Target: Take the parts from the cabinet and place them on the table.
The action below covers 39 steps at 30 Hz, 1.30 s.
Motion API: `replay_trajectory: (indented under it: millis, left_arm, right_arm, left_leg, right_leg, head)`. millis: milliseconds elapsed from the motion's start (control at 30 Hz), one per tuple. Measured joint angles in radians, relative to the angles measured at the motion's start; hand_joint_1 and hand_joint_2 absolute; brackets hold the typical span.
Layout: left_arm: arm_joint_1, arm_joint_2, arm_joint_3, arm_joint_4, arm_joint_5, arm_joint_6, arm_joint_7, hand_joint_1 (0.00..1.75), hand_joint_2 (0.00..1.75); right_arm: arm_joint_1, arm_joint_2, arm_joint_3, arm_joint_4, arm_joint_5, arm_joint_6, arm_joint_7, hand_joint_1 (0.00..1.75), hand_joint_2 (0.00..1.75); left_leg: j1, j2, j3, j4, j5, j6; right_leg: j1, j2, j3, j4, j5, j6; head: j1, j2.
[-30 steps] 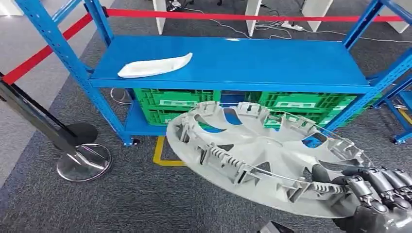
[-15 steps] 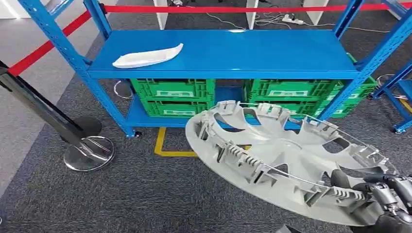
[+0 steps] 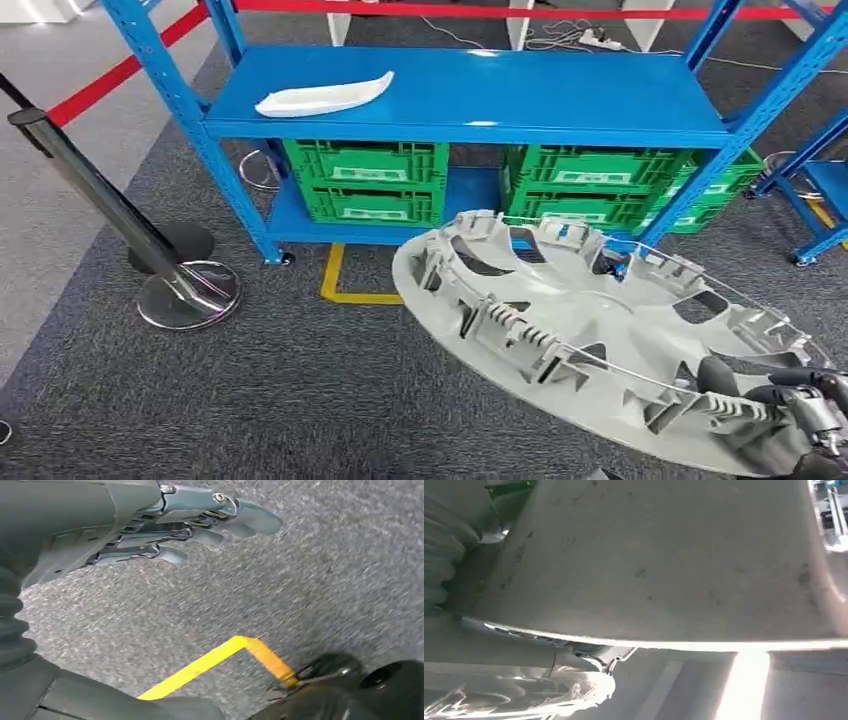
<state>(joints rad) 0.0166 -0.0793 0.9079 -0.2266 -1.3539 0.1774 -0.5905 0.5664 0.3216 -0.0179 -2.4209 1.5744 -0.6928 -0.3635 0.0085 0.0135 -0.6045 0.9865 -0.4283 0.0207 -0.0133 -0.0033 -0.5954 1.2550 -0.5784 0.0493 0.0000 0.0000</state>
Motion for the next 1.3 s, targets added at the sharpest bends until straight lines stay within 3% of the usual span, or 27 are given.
replay_trajectory:
  millis: [33, 67, 100, 133, 200, 233, 300, 367, 400, 433, 467, 533, 567, 633, 733, 767, 800, 867, 900, 933, 1000, 1033, 1067, 1133, 1167, 1267, 1300]
  left_arm:
    - [0.001, 0.000, -0.001, 0.001, -0.007, 0.000, -0.001, 0.00, 1.75]
    - [0.002, 0.002, -0.003, 0.001, -0.011, 0.000, -0.001, 0.00, 1.75]
    - [0.005, 0.006, -0.006, 0.001, -0.017, 0.001, -0.004, 0.00, 1.75]
    - [0.009, 0.006, -0.010, 0.001, -0.021, 0.002, -0.006, 0.00, 1.75]
    - [0.015, 0.008, -0.015, 0.002, -0.029, 0.006, -0.010, 0.00, 1.75]
    - [0.020, 0.011, -0.016, 0.002, -0.032, 0.007, -0.015, 0.00, 1.75]
    - [0.025, 0.015, -0.018, 0.005, -0.038, 0.009, -0.016, 0.00, 1.75]
    - [0.028, 0.015, -0.020, 0.006, -0.042, 0.008, -0.016, 0.00, 1.75]
    - [0.028, 0.015, -0.021, 0.006, -0.045, 0.007, -0.016, 0.00, 1.75]
    - [0.028, 0.016, -0.022, 0.006, -0.047, 0.007, -0.016, 0.00, 1.75]
    - [0.027, 0.018, -0.022, 0.006, -0.048, 0.007, -0.015, 0.00, 1.75]
    - [0.025, 0.021, -0.023, 0.006, -0.049, 0.008, -0.015, 0.00, 1.75]
    - [0.024, 0.022, -0.023, 0.006, -0.049, 0.008, -0.015, 0.00, 1.75]
    - [0.023, 0.025, -0.023, 0.006, -0.049, 0.008, -0.014, 0.00, 1.75]
    - [0.020, 0.025, -0.023, 0.006, -0.049, 0.008, -0.014, 0.00, 1.75]
    - [0.022, 0.021, -0.023, 0.009, -0.050, 0.007, -0.014, 0.00, 1.75]
    - [0.021, 0.024, -0.023, 0.009, -0.050, 0.006, -0.014, 0.00, 1.75]
    - [0.022, 0.024, -0.023, 0.009, -0.051, 0.003, -0.016, 0.00, 1.75]
    - [0.022, 0.024, -0.024, 0.009, -0.052, 0.002, -0.016, 0.00, 1.75]
    - [0.022, 0.023, -0.024, 0.009, -0.053, 0.001, -0.016, 0.00, 1.75]
    - [0.023, 0.021, -0.024, 0.010, -0.053, 0.000, -0.016, 0.00, 1.75]
    - [0.023, 0.021, -0.024, 0.011, -0.053, 0.000, -0.016, 0.00, 1.75]
    - [0.023, 0.020, -0.024, 0.011, -0.054, -0.001, -0.016, 0.00, 1.75]
    - [0.024, 0.021, -0.024, 0.011, -0.057, -0.002, -0.016, 0.00, 1.75]
    - [0.024, 0.021, -0.024, 0.012, -0.059, -0.003, -0.017, 0.00, 1.75]
    - [0.021, 0.021, -0.024, 0.013, -0.060, -0.003, -0.017, 0.00, 1.75]
    - [0.021, 0.024, -0.024, 0.013, -0.060, -0.003, -0.017, 0.00, 1.75]
  right_arm:
    - [0.003, 0.000, -0.002, -0.004, 0.000, 0.000, 0.000, 1.75, 1.75]
    - [0.007, 0.000, -0.003, -0.007, 0.000, 0.000, 0.002, 1.75, 1.75]
    - [0.009, 0.001, -0.005, -0.010, 0.000, 0.000, 0.002, 1.75, 1.75]
    - [0.013, 0.003, -0.007, -0.016, 0.000, 0.000, 0.004, 1.75, 1.75]
    - [0.025, 0.007, -0.012, -0.021, 0.000, 0.000, 0.011, 1.75, 1.75]
    - [0.031, 0.008, -0.014, -0.023, 0.000, 0.000, 0.016, 1.75, 1.75]
    - [0.034, 0.011, -0.018, -0.025, 0.000, 0.000, 0.017, 1.75, 1.75]
    - [0.044, 0.016, -0.023, -0.030, 0.001, 0.000, 0.017, 1.75, 1.75]
    - [0.045, 0.016, -0.026, -0.030, 0.001, 0.000, 0.018, 1.75, 1.75]
    - [0.045, 0.016, -0.027, -0.030, 0.001, 0.000, 0.018, 1.75, 1.75]
    - [0.046, 0.016, -0.029, -0.031, 0.001, 0.000, 0.018, 1.75, 1.75]
    - [0.050, 0.016, -0.030, -0.034, 0.001, 0.000, 0.019, 1.75, 1.75]
    - [0.052, 0.017, -0.030, -0.035, 0.001, 0.000, 0.019, 1.75, 1.75]
    - [0.056, 0.017, -0.030, -0.037, 0.001, 0.000, 0.019, 1.75, 1.75]
    - [0.058, 0.019, -0.030, -0.039, 0.000, 0.000, 0.020, 1.75, 1.75]
    - [0.060, 0.019, -0.030, -0.040, 0.000, 0.000, 0.022, 1.75, 1.75]
    - [0.064, 0.020, -0.030, -0.041, 0.000, 0.000, 0.025, 1.75, 1.75]
    - [0.066, 0.020, -0.030, -0.041, 0.000, 0.000, 0.029, 1.75, 1.75]
    - [0.066, 0.020, -0.030, -0.041, 0.000, 0.000, 0.029, 1.75, 1.75]
    - [0.066, 0.020, -0.030, -0.041, 0.000, 0.000, 0.030, 1.75, 1.75]
    - [0.066, 0.020, -0.030, -0.041, 0.000, 0.000, 0.031, 1.75, 1.75]
    - [0.067, 0.020, -0.030, -0.041, 0.000, 0.000, 0.031, 1.75, 1.75]
    - [0.067, 0.020, -0.030, -0.041, 0.000, 0.000, 0.031, 1.75, 1.75]
    - [0.066, 0.020, -0.030, -0.042, 0.000, 0.000, 0.032, 1.75, 1.75]
    - [0.067, 0.020, -0.030, -0.043, 0.000, 0.000, 0.032, 1.75, 1.75]
    - [0.073, 0.022, -0.030, -0.044, 0.000, 0.000, 0.032, 1.75, 1.75]
    - [0.076, 0.023, -0.030, -0.045, 0.000, 0.000, 0.032, 1.75, 1.75]
  left_leg:
    - [0.002, -0.001, -0.014, 0.003, 0.010, -0.006]
    - [0.001, -0.003, -0.019, 0.007, 0.020, -0.012]
    - [-0.003, -0.005, -0.027, 0.009, 0.027, -0.019]
    - [-0.004, -0.005, -0.029, 0.011, 0.040, -0.023]
    - [0.001, -0.005, -0.031, 0.003, 0.065, -0.030]
    - [0.002, -0.007, -0.037, 0.002, 0.075, -0.039]
    - [0.005, -0.009, -0.052, 0.035, -0.011, -0.048]
    - [0.005, -0.009, -0.072, 0.178, -0.152, -0.052]
    - [0.005, -0.009, -0.079, 0.253, -0.190, -0.052]
    - [0.005, -0.009, -0.078, 0.311, -0.193, -0.051]
    - [0.004, -0.009, -0.063, 0.325, -0.163, -0.047]
    - [0.000, -0.009, 0.011, 0.260, -0.079, -0.034]
    - [-0.005, -0.010, 0.076, 0.176, -0.070, -0.022]
    - [-0.013, -0.010, 0.196, -0.012, -0.129, -0.004]
    - [-0.022, -0.010, 0.187, -0.033, -0.124, -0.001]
    - [-0.012, -0.002, 0.173, -0.042, -0.108, 0.004]
    - [-0.012, 0.002, 0.160, -0.042, -0.099, 0.010]
    - [-0.012, 0.011, 0.135, -0.042, -0.077, 0.017]
    - [-0.012, 0.017, 0.119, -0.041, -0.065, 0.016]
    - [-0.012, 0.025, 0.105, -0.040, -0.055, 0.015]
    - [-0.012, 0.044, 0.080, -0.036, -0.037, 0.011]
    - [-0.010, 0.055, 0.067, -0.031, -0.031, 0.007]
    - [-0.009, 0.062, 0.057, -0.025, -0.027, 0.002]
    - [-0.015, 0.073, 0.053, -0.009, -0.024, -0.007]
    - [-0.018, 0.082, 0.053, -0.005, -0.019, -0.013]
    - [-0.015, 0.112, 0.051, -0.003, -0.011, -0.030]
    - [-0.009, 0.059, 0.045, 0.015, -0.041, -0.041]
  right_leg:
    - [-0.003, 0.000, 0.059, -0.077, 0.037, 0.002]
    - [-0.007, 0.001, 0.131, -0.176, 0.039, 0.005]
    - [-0.006, 0.004, 0.199, -0.275, 0.002, 0.006]
    - [-0.004, 0.008, 0.226, -0.328, -0.015, -0.008]
    - [0.004, 0.008, 0.198, -0.309, -0.004, -0.013]
    - [0.004, 0.005, 0.185, -0.307, 0.008, -0.024]
    - [0.000, -0.001, 0.156, -0.303, 0.027, -0.046]
    - [0.006, -0.005, 0.126, -0.301, 0.054, -0.059]
    - [0.010, -0.006, 0.110, -0.299, 0.066, -0.060]
    - [0.014, -0.007, 0.098, -0.294, 0.079, -0.061]
    - [0.018, -0.007, 0.077, -0.286, 0.089, -0.063]
    - [0.023, -0.006, 0.033, -0.267, 0.109, -0.063]
    - [0.025, -0.005, 0.016, -0.260, 0.118, -0.062]
    - [0.031, -0.005, 0.000, -0.249, 0.131, -0.054]
    - [0.023, -0.009, -0.012, -0.256, 0.163, -0.036]
    - [0.022, -0.004, -0.020, -0.251, 0.160, -0.032]
    - [0.020, 0.001, -0.033, -0.234, 0.122, -0.024]
    - [0.013, 0.002, -0.068, -0.118, -0.008, -0.008]
    - [0.010, 0.001, -0.087, -0.033, -0.050, -0.001]
    - [0.008, 0.001, -0.099, 0.031, -0.055, 0.004]
    - [0.002, 0.001, -0.077, 0.056, 0.021, 0.011]
    - [0.000, -0.005, -0.033, 0.005, 0.069, 0.014]
    - [-0.002, -0.021, 0.032, -0.081, 0.089, 0.017]
    - [0.000, -0.091, 0.174, -0.275, 0.038, 0.018]
    - [0.002, -0.082, 0.180, -0.304, 0.018, -0.004]
    - [0.002, -0.048, 0.157, -0.308, 0.028, -0.032]
    - [-0.001, -0.041, 0.151, -0.307, 0.036, -0.041]
  head:
    - [0.001, 0.000]
    - [0.001, 0.000]
    - [0.004, 0.000]
    - [0.002, 0.000]
    - [0.004, 0.000]
    - [0.005, 0.000]
    - [0.001, 0.000]
    - [-0.004, 0.000]
    - [-0.005, 0.000]
    - [-0.003, 0.000]
    - [-0.005, 0.000]
    - [-0.004, 0.000]
    - [-0.005, 0.000]
    - [-0.004, 0.000]
    - [-0.003, 0.000]
    - [-0.006, 0.000]
    - [-0.005, 0.000]
    - [0.001, 0.000]
    - [0.001, 0.000]
    - [0.002, 0.000]
    - [0.002, 0.000]
    - [0.001, 0.000]
    - [0.002, 0.000]
    - [0.005, 0.000]
    - [0.000, 0.000]
    - [0.003, 0.000]
    - [0.000, 0.000]
